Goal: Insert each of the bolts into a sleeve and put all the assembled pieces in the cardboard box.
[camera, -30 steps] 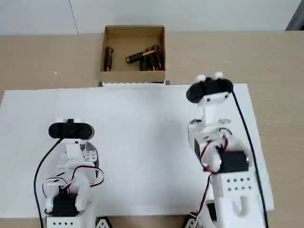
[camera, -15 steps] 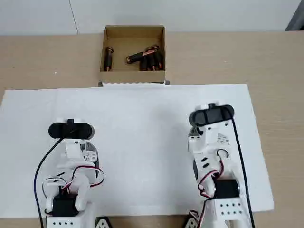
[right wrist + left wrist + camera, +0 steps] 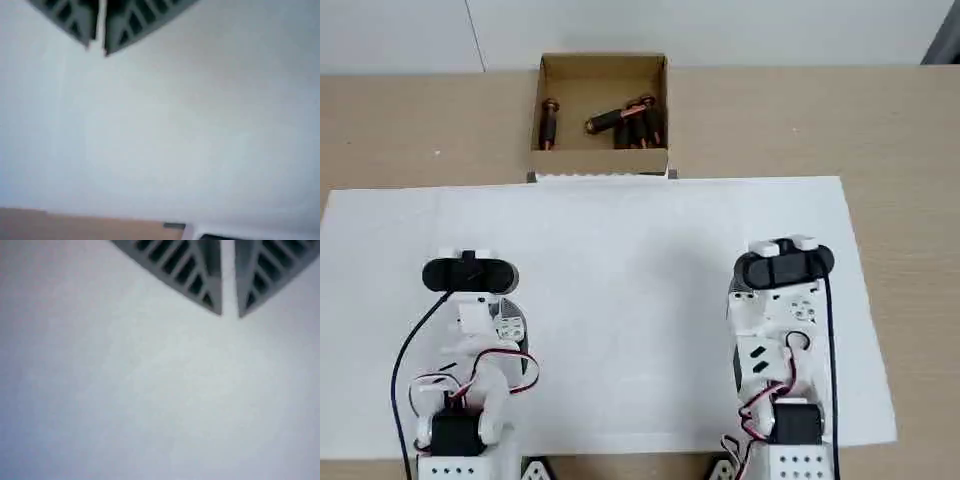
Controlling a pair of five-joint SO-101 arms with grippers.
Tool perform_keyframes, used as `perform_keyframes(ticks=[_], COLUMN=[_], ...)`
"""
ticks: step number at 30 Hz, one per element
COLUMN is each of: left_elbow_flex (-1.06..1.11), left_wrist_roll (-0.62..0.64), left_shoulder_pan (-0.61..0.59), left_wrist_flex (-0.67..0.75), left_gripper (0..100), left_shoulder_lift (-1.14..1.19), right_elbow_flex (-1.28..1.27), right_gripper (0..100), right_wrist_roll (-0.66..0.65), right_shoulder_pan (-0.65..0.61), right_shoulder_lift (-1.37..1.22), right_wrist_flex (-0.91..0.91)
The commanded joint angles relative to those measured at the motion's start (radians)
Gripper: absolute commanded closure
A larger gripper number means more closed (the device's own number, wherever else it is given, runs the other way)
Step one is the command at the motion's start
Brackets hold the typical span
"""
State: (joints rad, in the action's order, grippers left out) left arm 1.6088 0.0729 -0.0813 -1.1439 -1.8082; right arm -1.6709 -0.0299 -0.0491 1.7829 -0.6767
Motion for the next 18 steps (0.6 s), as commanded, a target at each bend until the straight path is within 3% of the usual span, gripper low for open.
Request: perform_keyframes(ticks=[1,18], left_elbow_flex=[-0.002,-0.002], left_wrist_roll=[0.006,0.006], left_shoulder_pan=[-0.006,-0.006], left_wrist_flex=[0.006,0.006], left_gripper=[99,99], left_shoulder_lift=[-0.009,-0.009], right_elbow_flex=[-0.012,-0.012], right_gripper=[99.6,99.5], right_wrist_roll=[0.006,0.009], right_shoulder_pan=[0.002,0.002], right_shoulder_lift=[0.031,0.03], right_wrist_flex=[-0.05,-0.242])
